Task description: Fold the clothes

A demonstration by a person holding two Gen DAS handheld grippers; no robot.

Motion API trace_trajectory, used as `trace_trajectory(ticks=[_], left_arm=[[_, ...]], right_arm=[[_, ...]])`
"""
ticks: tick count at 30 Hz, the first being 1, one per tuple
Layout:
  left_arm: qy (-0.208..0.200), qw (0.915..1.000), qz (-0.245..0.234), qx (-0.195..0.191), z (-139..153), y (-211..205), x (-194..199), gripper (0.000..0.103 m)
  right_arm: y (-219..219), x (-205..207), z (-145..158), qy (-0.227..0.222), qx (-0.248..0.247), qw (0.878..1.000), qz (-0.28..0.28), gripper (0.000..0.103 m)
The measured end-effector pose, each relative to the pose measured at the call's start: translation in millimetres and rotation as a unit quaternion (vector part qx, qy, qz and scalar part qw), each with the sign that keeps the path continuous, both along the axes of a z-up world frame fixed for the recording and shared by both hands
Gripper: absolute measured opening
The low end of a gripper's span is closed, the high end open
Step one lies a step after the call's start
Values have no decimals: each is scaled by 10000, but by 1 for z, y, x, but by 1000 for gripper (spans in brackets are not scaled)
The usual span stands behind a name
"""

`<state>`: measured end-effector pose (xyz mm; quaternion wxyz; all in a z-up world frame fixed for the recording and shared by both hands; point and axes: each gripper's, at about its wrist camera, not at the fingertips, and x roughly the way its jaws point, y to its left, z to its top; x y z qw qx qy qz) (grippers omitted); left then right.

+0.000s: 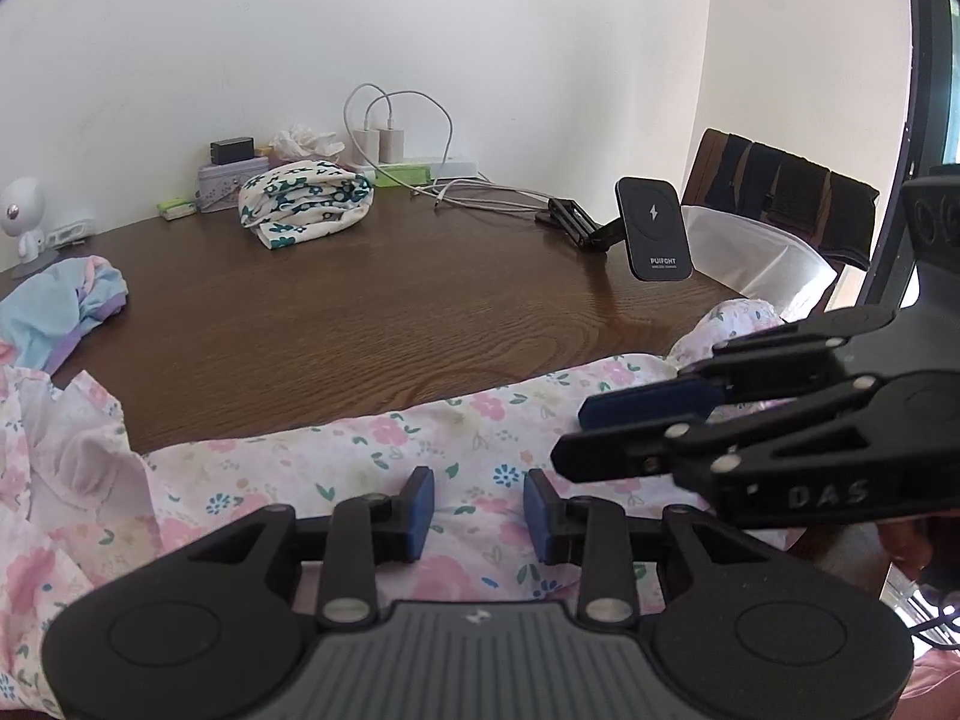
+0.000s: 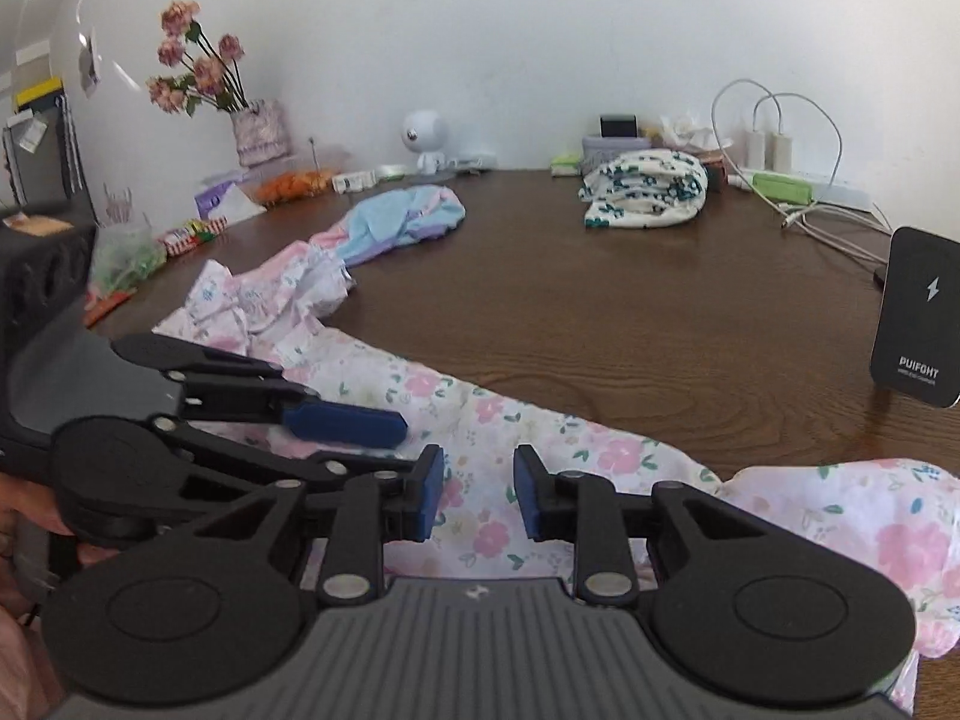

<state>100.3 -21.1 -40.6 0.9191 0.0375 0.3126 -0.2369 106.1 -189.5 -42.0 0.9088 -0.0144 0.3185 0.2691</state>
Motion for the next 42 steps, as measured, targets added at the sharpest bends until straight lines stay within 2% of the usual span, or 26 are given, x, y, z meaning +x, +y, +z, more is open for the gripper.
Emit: trace_trajectory(ticks=[2, 5, 8, 11, 14, 16, 18, 19, 20, 21, 24, 28, 30, 33, 37, 42], left_arm=[[-62, 9999, 63, -52, 3, 11, -3, 32], [-123, 9996, 241, 72, 5, 29, -7, 31], [-49, 9992, 379, 116, 3, 47, -8, 30], [-89, 9994, 339, 62, 0, 54, -11, 32], [-107, 9995, 312, -13, -1, 57, -11, 31], [-144, 9992, 303, -221, 5, 64, -13, 31], [-298, 9980, 328, -450, 18, 76, -18, 37], [-385, 9971, 344, -563, 25, 83, -20, 40], [-486, 9958, 410, -658, 34, 92, -23, 47], [-569, 9947, 515, -678, 41, 101, -25, 51], [-692, 9920, 912, -538, 49, 126, -25, 51], [-514, 9906, 1203, -408, 42, 150, -17, 42], [-365, 9904, 1274, -384, 36, 161, -11, 27], [-166, 9900, 1360, -347, 27, 175, -4, 19], [-61, 9892, 1408, -394, 20, 190, 4, 18], [168, 9883, 1441, -475, 10, 200, 12, 18]], right_arm=[[4, 0, -5, 38, -88, 10000, -28, 26], [3, -5, -7, -20, -214, 9997, -87, 26], [-2, -3, -8, -11, -264, 9995, -162, 25], [-5, -1, -7, 49, -245, 9996, -163, 25], [-1, 1, 0, 190, -256, 9995, -88, 31], [-3, 3, 17, 350, 98, 9993, 102, 31], [0, 9, 46, 333, 376, 9981, 353, 42], [1, 12, 60, 325, 515, 9970, 479, 53], [4, 16, 74, 334, 636, 9955, 612, 59], [10, 25, 86, 395, 715, 9937, 767, 59], [41, 63, 106, 801, 836, 9863, 1175, 60], [104, 117, 95, 1305, 484, 9797, 1440, 60], [131, 138, 77, 1512, 354, 9767, 1481, 60], [169, 165, 48, 1826, 236, 9708, 1536, 60], [188, 182, 23, 1974, 169, 9695, 1445, 60], [192, 190, 6, 2285, 464, 9618, 1435, 44]])
